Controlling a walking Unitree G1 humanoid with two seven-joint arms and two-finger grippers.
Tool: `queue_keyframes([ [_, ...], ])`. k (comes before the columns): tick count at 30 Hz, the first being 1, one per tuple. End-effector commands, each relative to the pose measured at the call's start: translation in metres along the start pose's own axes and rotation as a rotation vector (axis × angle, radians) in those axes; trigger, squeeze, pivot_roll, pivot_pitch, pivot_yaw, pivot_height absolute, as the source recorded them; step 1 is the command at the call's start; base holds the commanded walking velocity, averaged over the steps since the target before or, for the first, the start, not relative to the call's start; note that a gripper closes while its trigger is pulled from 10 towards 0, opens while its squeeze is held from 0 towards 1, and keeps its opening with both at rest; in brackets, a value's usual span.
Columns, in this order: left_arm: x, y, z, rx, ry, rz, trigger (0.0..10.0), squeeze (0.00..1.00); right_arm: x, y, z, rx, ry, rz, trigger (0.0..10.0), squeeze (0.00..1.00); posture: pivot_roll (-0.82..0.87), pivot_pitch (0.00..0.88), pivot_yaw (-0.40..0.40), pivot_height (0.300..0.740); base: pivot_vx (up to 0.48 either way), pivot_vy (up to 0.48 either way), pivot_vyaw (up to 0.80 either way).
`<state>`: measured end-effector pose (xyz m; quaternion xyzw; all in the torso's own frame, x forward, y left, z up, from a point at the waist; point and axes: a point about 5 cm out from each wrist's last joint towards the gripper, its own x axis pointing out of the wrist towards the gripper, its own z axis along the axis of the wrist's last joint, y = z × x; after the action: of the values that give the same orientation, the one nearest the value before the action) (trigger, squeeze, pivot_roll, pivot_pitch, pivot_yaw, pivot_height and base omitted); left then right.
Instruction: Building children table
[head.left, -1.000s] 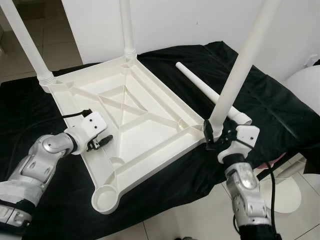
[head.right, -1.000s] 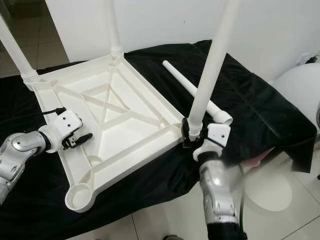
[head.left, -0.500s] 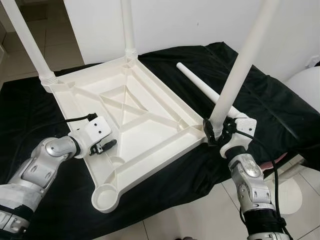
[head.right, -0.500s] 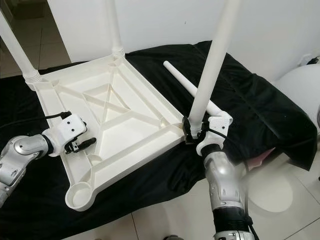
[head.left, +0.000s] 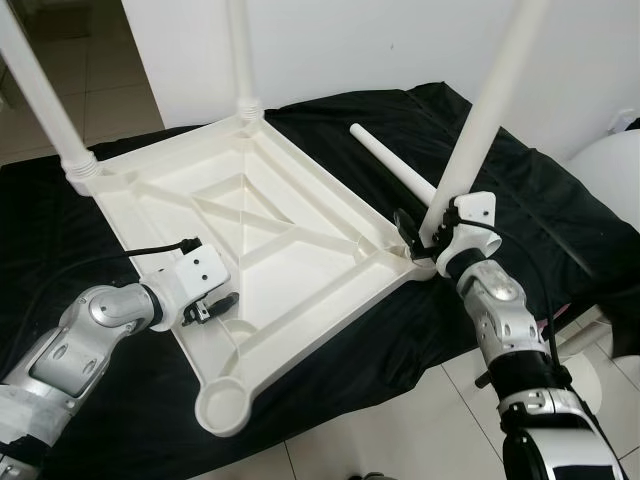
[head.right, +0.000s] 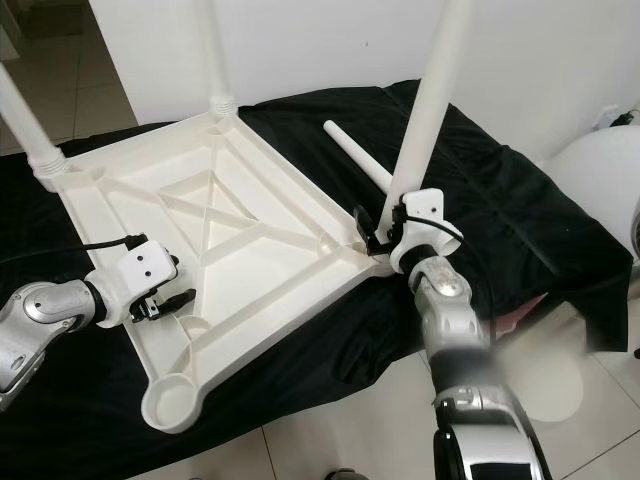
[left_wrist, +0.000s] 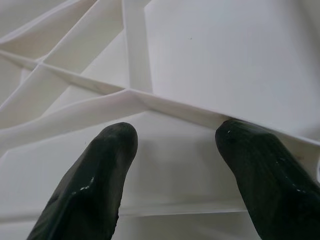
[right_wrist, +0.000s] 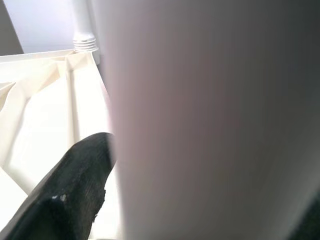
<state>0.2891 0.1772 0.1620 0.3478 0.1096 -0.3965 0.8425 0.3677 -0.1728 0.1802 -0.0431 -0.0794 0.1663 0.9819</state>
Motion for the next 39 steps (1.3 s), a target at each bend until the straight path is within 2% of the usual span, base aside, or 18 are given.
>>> queue_keyframes([
  [1,-0.002,-0.036,-0.004,-0.029,0.017,-0.422,10.0,0.0,0.008,0.012,-0.002,-0.025,0.029,0.087,10.0,0.0,-0.04,0.075,0.011,0.74,0.0,0.0,0.0],
  [6,-0.005,-0.046,0.002,-0.048,0.003,-0.477,10.0,0.0,0.016,0.019,-0.003,-0.027,0.049,0.14,10.0,0.0,-0.04,0.073,0.011,0.74,0.0,0.0,0.0],
  [9,-0.006,-0.053,0.019,-0.076,-0.071,-0.519,10.0,0.0,0.027,0.023,0.0,-0.039,0.046,0.138,10.0,0.0,-0.04,0.073,0.013,0.74,0.0,0.0,0.0],
  [12,-0.006,-0.056,0.027,-0.084,-0.101,-0.532,10.0,0.0,0.031,0.024,0.001,-0.055,0.044,0.124,10.0,0.0,-0.04,0.072,0.015,0.74,0.0,0.0,0.0],
  [15,-0.006,-0.059,0.035,-0.093,-0.141,-0.544,10.0,0.0,0.033,0.024,0.001,-0.053,0.042,0.095,10.0,0.0,-0.05,0.07,0.019,0.74,0.0,0.0,0.0],
  [17,-0.003,-0.061,0.043,-0.104,-0.171,-0.547,10.0,0.0,0.035,0.021,0.0,-0.03,0.033,0.026,10.0,0.0,-0.05,0.07,0.022,0.74,0.0,0.0,0.0],
  [19,-0.002,-0.062,0.044,-0.105,-0.176,-0.547,10.0,0.0,0.036,0.02,-0.001,-0.024,0.034,0.003,10.0,0.0,-0.05,0.07,0.022,0.74,0.0,0.0,0.0],
  [21,0.002,-0.062,0.048,-0.108,-0.183,-0.527,10.0,0.0,0.036,0.016,0.0,0.028,0.013,-0.042,10.0,0.0,-0.04,0.071,0.023,0.74,0.0,0.0,0.0],
  [24,0.004,-0.06,0.05,-0.114,-0.187,-0.502,10.0,0.0,0.035,0.015,0.002,0.034,-0.013,-0.051,10.0,0.0,-0.04,0.071,0.023,0.74,0.0,0.0,0.0],
  [26,0.01,-0.048,0.054,-0.133,-0.21,-0.386,10.0,0.0,0.03,0.011,0.003,0.067,-0.075,-0.066,10.0,0.0,-0.04,0.076,0.019,0.74,0.0,0.0,0.0],
  [27,0.01,-0.048,0.054,-0.133,-0.21,-0.386,10.0,0.0,0.03,0.011,0.003,0.067,-0.075,-0.066,10.0,0.0,-0.04,0.076,0.019,0.74,0.0,0.0,0.0],
  [29,0.012,-0.034,0.053,-0.143,-0.212,-0.282,10.0,0.0,0.023,0.01,0.001,0.078,-0.128,-0.08,10.0,0.0,-0.03,0.081,0.016,0.74,0.0,0.0,0.0],
  [31,0.012,-0.034,0.053,-0.143,-0.212,-0.282,10.0,0.0,0.023,0.01,0.001,0.078,-0.128,-0.08,10.0,0.0,-0.03,0.081,0.016,0.74,0.0,0.0,0.0],
  [32,0.012,-0.021,0.049,-0.152,-0.203,-0.212,10.0,0.0,0.016,0.01,0.0,0.089,-0.174,-0.097,10.0,0.0,-0.03,0.082,0.016,0.74,0.0,0.0,0.0],
  [35,0.011,-0.016,0.048,-0.148,-0.202,-0.191,10.0,0.0,0.014,0.011,0.0,0.093,-0.192,-0.098,10.0,0.0,-0.03,0.083,0.016,0.74,0.0,0.0,0.0],
  [38,0.006,0.01,0.045,-0.151,-0.203,-0.076,10.0,0.0,0.003,0.015,0.004,0.094,-0.262,-0.116,10.0,0.0,-0.04,0.081,0.017,0.74,0.0,0.0,0.0],
  [39,0.006,0.01,0.045,-0.151,-0.203,-0.076,10.0,0.0,0.003,0.015,0.004,0.094,-0.262,-0.116,10.0,0.0,-0.04,0.081,0.017,0.74,0.0,0.0,0.0],
])
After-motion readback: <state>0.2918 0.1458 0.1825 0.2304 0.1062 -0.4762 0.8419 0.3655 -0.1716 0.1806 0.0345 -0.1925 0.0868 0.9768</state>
